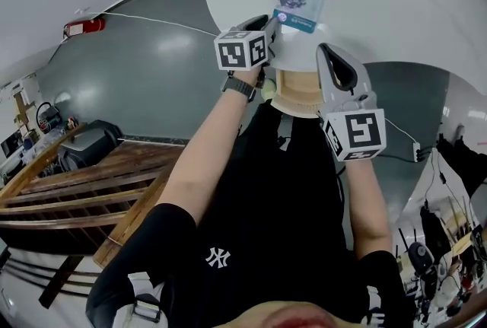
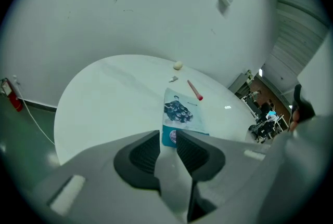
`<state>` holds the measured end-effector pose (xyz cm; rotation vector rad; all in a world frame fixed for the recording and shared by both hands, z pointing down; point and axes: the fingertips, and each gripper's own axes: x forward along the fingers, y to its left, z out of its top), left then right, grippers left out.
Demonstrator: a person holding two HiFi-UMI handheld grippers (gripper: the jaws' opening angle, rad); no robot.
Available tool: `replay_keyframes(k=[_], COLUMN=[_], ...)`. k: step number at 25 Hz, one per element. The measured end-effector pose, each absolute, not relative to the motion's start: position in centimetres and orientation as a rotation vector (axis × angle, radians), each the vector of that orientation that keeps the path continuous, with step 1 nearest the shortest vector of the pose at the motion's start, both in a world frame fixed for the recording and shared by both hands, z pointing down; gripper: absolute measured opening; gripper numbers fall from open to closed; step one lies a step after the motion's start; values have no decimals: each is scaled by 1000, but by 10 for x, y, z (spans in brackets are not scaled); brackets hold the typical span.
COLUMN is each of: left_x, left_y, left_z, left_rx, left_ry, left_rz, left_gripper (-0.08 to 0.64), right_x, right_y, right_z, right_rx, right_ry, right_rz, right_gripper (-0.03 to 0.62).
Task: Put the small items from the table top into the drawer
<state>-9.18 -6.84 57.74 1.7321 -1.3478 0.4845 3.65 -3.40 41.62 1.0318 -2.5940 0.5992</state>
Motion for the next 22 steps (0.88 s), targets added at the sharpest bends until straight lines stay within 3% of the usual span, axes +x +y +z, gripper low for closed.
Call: replay_keyframes(k=[10,18,22], left_x=[-90,-81,-85], left_y=[-73,-72,-74], left_z=[595,597,596], left_rx=[1654,1655,1650], left_ry=[-1307,-1301,-1338], left_rz=[543,661,699], left_gripper=[105,71,9], right_x=[43,45,48], right_y=[-34,-30,-29], right_z=[427,436,437], right_rx=[1045,1069,1085], right_ry=[-2559,-2505,-2487], right_rz=[666,678,680], right_gripper=[23,23,23])
